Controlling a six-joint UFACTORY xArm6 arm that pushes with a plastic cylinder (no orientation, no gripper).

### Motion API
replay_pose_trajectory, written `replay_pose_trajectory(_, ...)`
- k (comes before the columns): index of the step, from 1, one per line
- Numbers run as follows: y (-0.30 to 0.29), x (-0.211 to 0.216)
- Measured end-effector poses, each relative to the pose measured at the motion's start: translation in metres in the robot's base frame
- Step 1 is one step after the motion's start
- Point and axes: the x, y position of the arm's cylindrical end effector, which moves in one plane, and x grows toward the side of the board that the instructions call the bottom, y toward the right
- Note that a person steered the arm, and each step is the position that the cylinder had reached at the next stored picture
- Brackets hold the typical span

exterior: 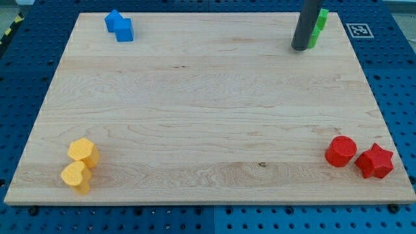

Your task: Slide the green circle below the green star

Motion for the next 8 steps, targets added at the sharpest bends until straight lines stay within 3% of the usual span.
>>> replay_pose_trajectory(5,0.01,-0.023)
replay_pose_trajectory(7,-0.101,0.063)
replay_pose_trajectory(8,-0.112,0.078)
